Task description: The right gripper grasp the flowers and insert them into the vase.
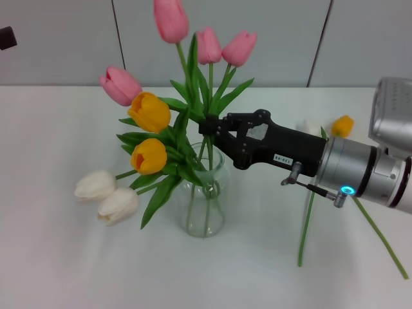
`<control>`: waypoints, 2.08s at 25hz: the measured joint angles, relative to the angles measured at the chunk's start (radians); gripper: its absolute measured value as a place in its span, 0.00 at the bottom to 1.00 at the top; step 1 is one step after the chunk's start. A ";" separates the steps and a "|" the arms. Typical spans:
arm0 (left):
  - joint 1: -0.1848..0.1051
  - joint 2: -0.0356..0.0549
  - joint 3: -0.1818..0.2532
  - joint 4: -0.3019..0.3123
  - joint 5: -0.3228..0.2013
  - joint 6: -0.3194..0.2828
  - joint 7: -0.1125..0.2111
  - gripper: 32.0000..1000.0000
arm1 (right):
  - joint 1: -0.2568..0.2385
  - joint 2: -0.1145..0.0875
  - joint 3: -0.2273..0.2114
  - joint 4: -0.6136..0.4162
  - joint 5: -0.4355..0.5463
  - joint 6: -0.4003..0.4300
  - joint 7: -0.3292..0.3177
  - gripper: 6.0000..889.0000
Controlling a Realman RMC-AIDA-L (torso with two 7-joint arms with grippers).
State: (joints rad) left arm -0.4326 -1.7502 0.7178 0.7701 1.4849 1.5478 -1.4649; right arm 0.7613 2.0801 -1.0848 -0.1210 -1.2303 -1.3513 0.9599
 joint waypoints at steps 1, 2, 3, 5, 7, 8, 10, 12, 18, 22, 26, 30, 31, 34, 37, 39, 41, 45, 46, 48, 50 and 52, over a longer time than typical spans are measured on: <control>0.000 0.0000 0.000 0.000 0.000 0.000 0.000 0.76 | -0.003 0.000 0.000 -0.001 0.000 0.002 -0.002 0.06; 0.000 0.0000 0.000 0.000 0.000 0.000 0.000 0.76 | -0.005 0.000 0.001 -0.002 0.000 0.003 -0.005 0.06; -0.001 0.0000 0.000 0.000 0.000 0.000 0.000 0.76 | -0.006 0.000 0.001 -0.002 0.000 0.003 -0.006 0.06; -0.001 0.0000 0.000 0.000 0.000 0.000 0.000 0.76 | -0.009 -0.001 0.000 -0.002 0.000 0.004 -0.007 0.06; -0.001 0.0000 0.000 -0.001 0.000 0.000 0.000 0.76 | -0.014 -0.002 0.000 -0.002 0.000 0.007 -0.007 0.06; -0.001 0.0000 0.000 -0.001 0.000 -0.001 0.000 0.76 | -0.016 -0.003 0.001 -0.002 0.000 0.011 -0.007 0.06; -0.001 0.0000 0.000 -0.003 0.000 -0.002 0.001 0.76 | -0.017 -0.002 0.002 -0.002 0.000 0.030 -0.007 0.06; -0.001 0.0000 0.000 -0.003 0.000 -0.003 0.002 0.76 | -0.019 -0.002 0.005 -0.006 0.000 0.047 -0.007 0.14; -0.001 0.0000 0.000 -0.005 0.000 -0.003 0.003 0.76 | -0.034 -0.002 0.010 -0.027 0.005 0.054 -0.007 0.42; 0.001 0.0000 0.000 -0.008 0.000 -0.004 0.010 0.76 | -0.044 -0.003 0.009 -0.039 0.003 0.047 -0.007 0.62; 0.002 0.0000 0.000 -0.009 0.000 -0.002 0.011 0.76 | -0.096 -0.004 0.009 -0.078 0.002 0.013 -0.001 0.80; 0.004 -0.0010 0.000 -0.010 0.000 0.002 0.008 0.76 | -0.162 -0.006 0.012 -0.120 0.004 -0.041 0.013 0.87; 0.004 -0.0009 0.001 -0.011 0.000 0.007 0.005 0.76 | -0.179 -0.006 0.012 -0.131 0.004 -0.050 0.021 0.89; 0.005 0.0017 0.009 -0.011 0.013 0.034 -0.009 0.76 | -0.229 -0.008 0.007 -0.165 0.001 -0.088 0.043 0.94; 0.005 0.0093 0.017 -0.016 0.067 0.069 -0.043 0.76 | -0.271 -0.010 0.001 -0.178 0.000 -0.137 0.047 0.99; 0.008 0.0120 0.017 -0.031 0.107 0.093 -0.061 0.76 | -0.296 -0.011 0.001 -0.179 0.000 -0.169 0.049 0.99; 0.014 0.0112 0.017 -0.062 0.125 0.113 -0.061 0.76 | -0.320 -0.012 0.001 -0.180 -0.011 -0.209 0.052 0.99; 0.015 0.0091 0.025 -0.147 0.155 0.162 -0.056 0.76 | -0.357 -0.024 0.011 -0.190 -0.081 -0.245 0.081 0.99; 0.012 0.0097 0.035 -0.171 0.169 0.170 -0.056 0.76 | -0.366 -0.027 0.012 -0.196 -0.095 -0.246 0.094 0.99; 0.008 0.0058 0.057 -0.194 0.186 0.170 -0.049 0.76 | -0.386 -0.029 0.012 -0.215 -0.109 -0.247 0.111 0.99; 0.003 -0.0066 0.073 -0.199 0.192 0.162 -0.033 0.76 | -0.404 -0.029 0.012 -0.230 -0.114 -0.247 0.118 0.99; -0.009 -0.0244 0.079 -0.199 0.198 0.153 -0.014 0.76 | -0.417 -0.028 0.013 -0.235 -0.114 -0.247 0.120 0.99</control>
State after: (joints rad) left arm -0.4412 -1.7746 0.7971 0.5709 1.6832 1.7006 -1.4790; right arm 0.3446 2.0518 -1.0716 -0.3560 -1.3446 -1.5984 1.0796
